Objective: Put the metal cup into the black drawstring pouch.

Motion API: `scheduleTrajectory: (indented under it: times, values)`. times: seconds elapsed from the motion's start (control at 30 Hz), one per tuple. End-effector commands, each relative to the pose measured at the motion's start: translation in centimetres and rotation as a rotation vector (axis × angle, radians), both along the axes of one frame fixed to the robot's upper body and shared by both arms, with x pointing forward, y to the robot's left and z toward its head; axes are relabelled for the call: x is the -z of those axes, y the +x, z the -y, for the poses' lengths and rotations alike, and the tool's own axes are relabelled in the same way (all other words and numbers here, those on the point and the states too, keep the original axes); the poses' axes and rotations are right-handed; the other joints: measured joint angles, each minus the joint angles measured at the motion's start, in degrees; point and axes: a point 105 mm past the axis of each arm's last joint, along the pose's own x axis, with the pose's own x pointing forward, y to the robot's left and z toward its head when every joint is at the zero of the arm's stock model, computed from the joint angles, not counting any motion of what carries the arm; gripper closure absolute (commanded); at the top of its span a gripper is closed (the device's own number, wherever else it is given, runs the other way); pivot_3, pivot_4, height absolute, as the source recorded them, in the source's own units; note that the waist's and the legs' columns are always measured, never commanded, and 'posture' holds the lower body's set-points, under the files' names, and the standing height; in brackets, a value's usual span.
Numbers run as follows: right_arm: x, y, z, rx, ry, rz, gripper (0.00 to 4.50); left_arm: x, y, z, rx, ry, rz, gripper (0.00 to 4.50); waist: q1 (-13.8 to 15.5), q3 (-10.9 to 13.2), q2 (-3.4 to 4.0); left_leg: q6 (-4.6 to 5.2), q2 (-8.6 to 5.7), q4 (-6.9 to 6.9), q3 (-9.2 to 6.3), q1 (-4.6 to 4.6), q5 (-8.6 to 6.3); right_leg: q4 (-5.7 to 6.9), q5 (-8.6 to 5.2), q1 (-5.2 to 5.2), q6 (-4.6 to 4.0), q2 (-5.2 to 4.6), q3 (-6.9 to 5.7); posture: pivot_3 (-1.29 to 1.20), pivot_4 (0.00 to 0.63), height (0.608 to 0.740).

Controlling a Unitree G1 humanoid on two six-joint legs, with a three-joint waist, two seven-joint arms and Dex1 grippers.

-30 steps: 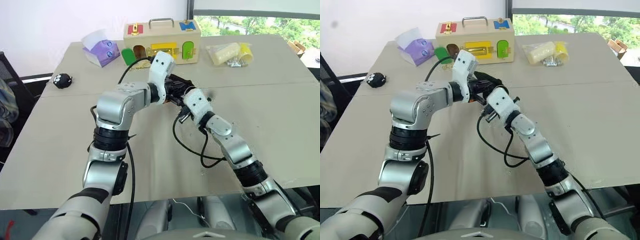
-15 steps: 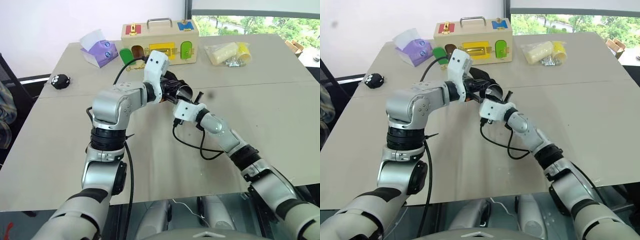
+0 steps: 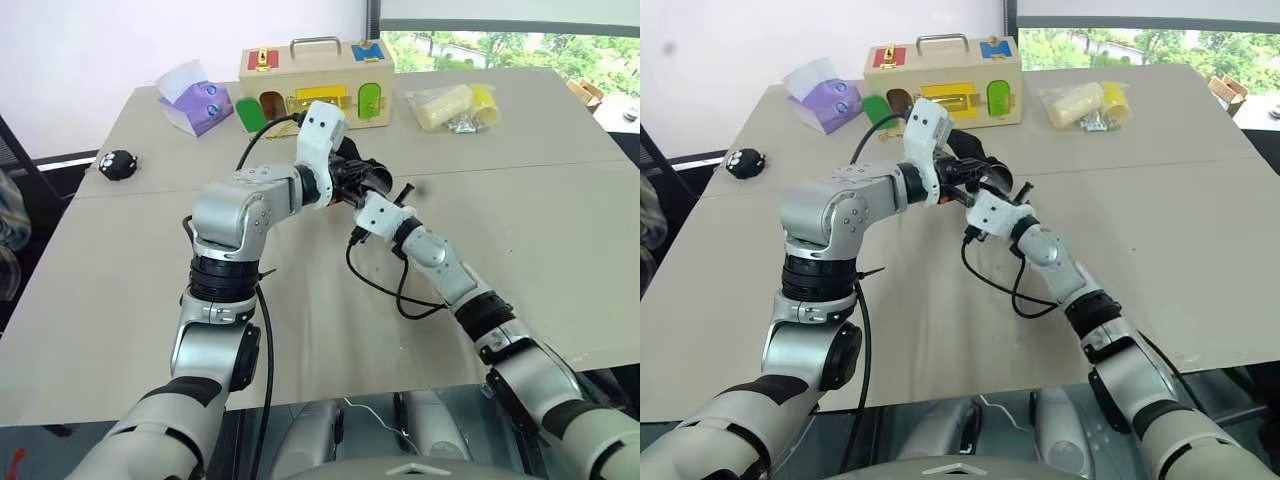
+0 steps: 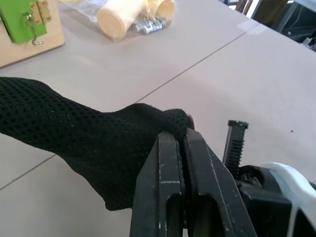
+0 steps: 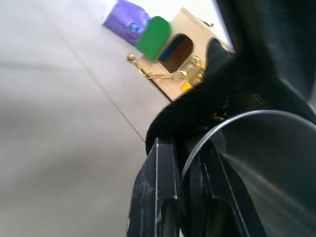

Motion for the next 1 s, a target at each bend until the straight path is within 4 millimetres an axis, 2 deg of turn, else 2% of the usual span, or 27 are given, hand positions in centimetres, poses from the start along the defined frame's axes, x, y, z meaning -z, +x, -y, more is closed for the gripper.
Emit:
scheduleTrajectory:
  times: [0.03, 0.13, 0.33, 0.5, 0.6, 0.73, 1.0]
  values:
    - [-2.9, 0.0, -0.2, -0.048, 0.256, -0.061, 4.49, -1.9, -0.9, 1.3, 0.055, -0.021, 0.071, 4.50, -0.1, 0.0, 0.00, 0.00, 0.00, 0.00, 0.00, 0.00, 0.00, 0.00, 0.00, 0.00, 0.00, 0.00, 0.00, 0.00, 0.150, 0.710]
    - [-4.6, 0.3, 0.0, -0.066, 0.441, -0.113, 4.49, -2.0, -1.0, 1.6, 0.061, -0.028, 0.071, 4.50, -0.4, 0.0, 0.00, 0.00, 0.00, 0.00, -0.01, 0.00, 0.00, 0.02, 0.00, 0.00, 0.00, 0.00, 0.00, 0.00, 0.150, 0.710]
    - [-5.6, 0.1, 0.2, -0.136, 0.657, -0.225, 4.49, -1.9, -1.0, 1.6, 0.052, -0.038, 0.065, 4.50, -0.4, 0.0, 0.01, 0.00, 0.00, 0.00, -0.01, 0.03, 0.00, 0.06, 0.00, -0.01, 0.00, -0.01, 0.01, 0.00, 0.150, 0.710]
    - [-6.7, 0.7, 1.7, -0.152, 0.938, -0.345, 4.49, -1.9, -0.9, 1.6, 0.045, -0.048, 0.062, 4.50, -0.1, 0.0, 0.04, 0.00, -0.01, 0.01, -0.02, 0.03, 0.00, 0.09, 0.00, -0.01, 0.00, -0.01, 0.00, 0.00, 0.150, 0.710]
    - [-7.0, 0.9, 2.2, -0.165, 0.998, -0.373, 4.49, -1.8, -1.0, 1.5, 0.043, -0.050, 0.058, 4.50, -0.1, 0.0, 0.02, 0.00, -0.06, 0.04, -0.06, 0.00, 0.00, 0.12, 0.00, -0.02, 0.00, 0.00, -0.02, 0.00, 0.150, 0.710]
    - [-6.5, 0.8, 2.5, -0.147, 0.945, -0.365, 4.49, -1.8, -1.0, 1.4, 0.038, -0.054, 0.059, 4.50, -0.6, 0.0, 0.04, -0.01, 0.01, -0.02, 0.03, 0.07, 0.00, 0.20, 0.00, -0.05, 0.00, -0.04, 0.08, 0.00, 0.150, 0.710]
    - [-6.8, 1.0, 2.8, -0.192, 1.070, -0.443, 4.49, -2.0, -1.0, 1.2, 0.030, -0.059, 0.061, 4.50, -0.5, 0.0, 0.04, -0.02, -0.02, 0.02, 0.06, 0.07, 0.01, 0.25, 0.00, -0.06, 0.00, -0.03, 0.11, 0.00, 0.150, 0.710]
